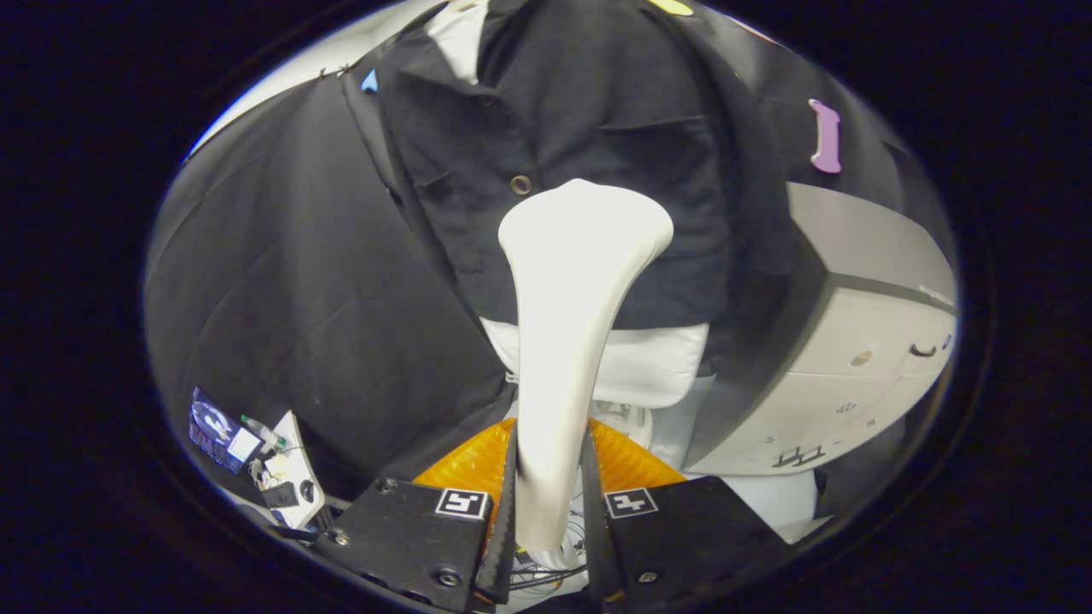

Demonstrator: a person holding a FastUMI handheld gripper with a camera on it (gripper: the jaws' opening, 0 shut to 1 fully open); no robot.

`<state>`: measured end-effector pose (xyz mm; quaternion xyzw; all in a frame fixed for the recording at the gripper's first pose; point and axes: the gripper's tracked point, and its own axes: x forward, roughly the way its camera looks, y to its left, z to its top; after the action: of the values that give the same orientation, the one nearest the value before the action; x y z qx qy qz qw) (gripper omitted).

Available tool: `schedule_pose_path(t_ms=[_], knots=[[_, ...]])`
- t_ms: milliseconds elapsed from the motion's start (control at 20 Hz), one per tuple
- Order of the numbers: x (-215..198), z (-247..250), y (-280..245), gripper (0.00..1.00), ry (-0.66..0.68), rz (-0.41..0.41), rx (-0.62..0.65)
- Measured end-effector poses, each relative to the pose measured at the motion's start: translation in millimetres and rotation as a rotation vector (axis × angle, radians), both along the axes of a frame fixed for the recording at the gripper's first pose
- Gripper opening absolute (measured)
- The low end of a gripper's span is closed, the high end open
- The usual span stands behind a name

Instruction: Iron the clothes twice with a garment steamer, once on the left side and once on the right side.

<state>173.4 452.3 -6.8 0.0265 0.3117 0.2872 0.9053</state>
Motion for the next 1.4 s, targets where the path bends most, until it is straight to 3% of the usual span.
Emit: schedule_pose_path(t_ms=[400,850,1400], knots=[[-29,-6,-171,0.36,-0.031,-0.154,0.014],[-119,-32,-365,0.36,-0.036,-0.259,0.033],[-205,-89,-480,0.37,-0.014,-0.373,0.123]])
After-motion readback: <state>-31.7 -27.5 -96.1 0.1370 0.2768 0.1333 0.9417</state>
